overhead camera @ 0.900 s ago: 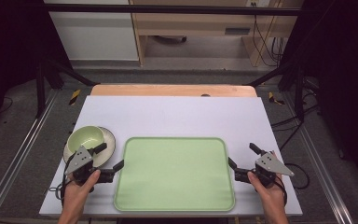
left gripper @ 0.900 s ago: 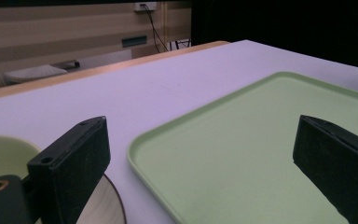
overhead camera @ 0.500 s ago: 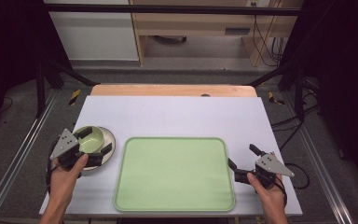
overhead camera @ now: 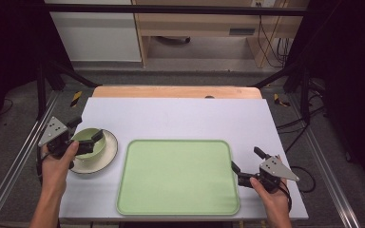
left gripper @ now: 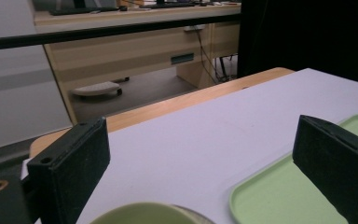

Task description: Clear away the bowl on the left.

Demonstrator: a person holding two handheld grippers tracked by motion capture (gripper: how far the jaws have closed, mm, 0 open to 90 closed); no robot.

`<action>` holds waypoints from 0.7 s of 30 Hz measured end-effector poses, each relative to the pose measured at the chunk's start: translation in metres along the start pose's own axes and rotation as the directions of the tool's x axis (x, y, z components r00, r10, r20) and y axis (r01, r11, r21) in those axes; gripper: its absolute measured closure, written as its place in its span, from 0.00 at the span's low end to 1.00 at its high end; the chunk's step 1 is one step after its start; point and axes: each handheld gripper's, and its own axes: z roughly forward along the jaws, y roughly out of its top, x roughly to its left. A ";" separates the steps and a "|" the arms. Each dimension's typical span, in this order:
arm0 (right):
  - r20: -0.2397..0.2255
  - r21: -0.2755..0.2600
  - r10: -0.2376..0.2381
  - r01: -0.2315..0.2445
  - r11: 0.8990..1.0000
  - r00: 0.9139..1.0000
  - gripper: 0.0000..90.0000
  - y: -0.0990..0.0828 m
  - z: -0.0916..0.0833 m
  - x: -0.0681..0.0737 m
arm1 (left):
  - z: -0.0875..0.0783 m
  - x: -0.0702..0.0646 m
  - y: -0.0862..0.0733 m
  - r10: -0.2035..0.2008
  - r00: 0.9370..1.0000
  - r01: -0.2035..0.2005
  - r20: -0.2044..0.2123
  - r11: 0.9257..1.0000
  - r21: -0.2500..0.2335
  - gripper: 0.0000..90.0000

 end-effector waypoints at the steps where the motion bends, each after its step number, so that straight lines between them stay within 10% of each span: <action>1: 0.000 0.000 0.000 0.000 1.000 1.000 0.03 0.000 0.000 0.000 | 0.000 0.000 0.000 0.000 1.000 0.000 0.000 1.000 0.000 0.04; 21: 0.001 -0.013 -0.031 0.031 0.999 1.000 0.04 0.002 0.003 0.007 | -0.005 0.035 -0.031 -0.075 0.979 0.110 -0.188 0.978 0.180 0.05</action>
